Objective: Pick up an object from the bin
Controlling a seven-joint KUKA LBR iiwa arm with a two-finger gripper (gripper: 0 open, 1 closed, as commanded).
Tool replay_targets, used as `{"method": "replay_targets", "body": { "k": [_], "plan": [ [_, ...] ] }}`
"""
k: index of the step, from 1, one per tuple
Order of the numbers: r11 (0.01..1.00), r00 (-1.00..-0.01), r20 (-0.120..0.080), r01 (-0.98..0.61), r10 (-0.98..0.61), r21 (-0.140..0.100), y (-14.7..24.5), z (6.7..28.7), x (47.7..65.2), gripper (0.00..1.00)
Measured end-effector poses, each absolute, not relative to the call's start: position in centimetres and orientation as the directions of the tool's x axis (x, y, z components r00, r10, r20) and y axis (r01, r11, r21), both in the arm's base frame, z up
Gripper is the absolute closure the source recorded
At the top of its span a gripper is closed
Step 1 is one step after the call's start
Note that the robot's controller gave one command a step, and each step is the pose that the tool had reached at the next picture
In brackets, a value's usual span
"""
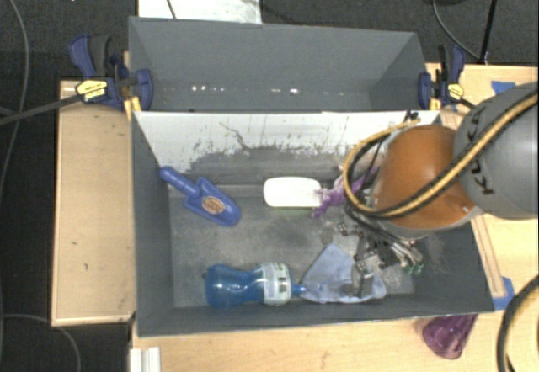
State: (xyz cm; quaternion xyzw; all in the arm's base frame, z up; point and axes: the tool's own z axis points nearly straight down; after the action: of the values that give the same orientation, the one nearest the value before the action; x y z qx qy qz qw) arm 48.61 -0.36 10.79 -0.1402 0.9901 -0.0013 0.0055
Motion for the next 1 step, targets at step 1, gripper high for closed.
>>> {"method": "replay_targets", "body": {
  "k": [1],
  "plan": [
    [0.929,-0.929,-0.010,-0.371,-0.371,-0.002,0.24,8.42,48.20,0.00]
  ]
}}
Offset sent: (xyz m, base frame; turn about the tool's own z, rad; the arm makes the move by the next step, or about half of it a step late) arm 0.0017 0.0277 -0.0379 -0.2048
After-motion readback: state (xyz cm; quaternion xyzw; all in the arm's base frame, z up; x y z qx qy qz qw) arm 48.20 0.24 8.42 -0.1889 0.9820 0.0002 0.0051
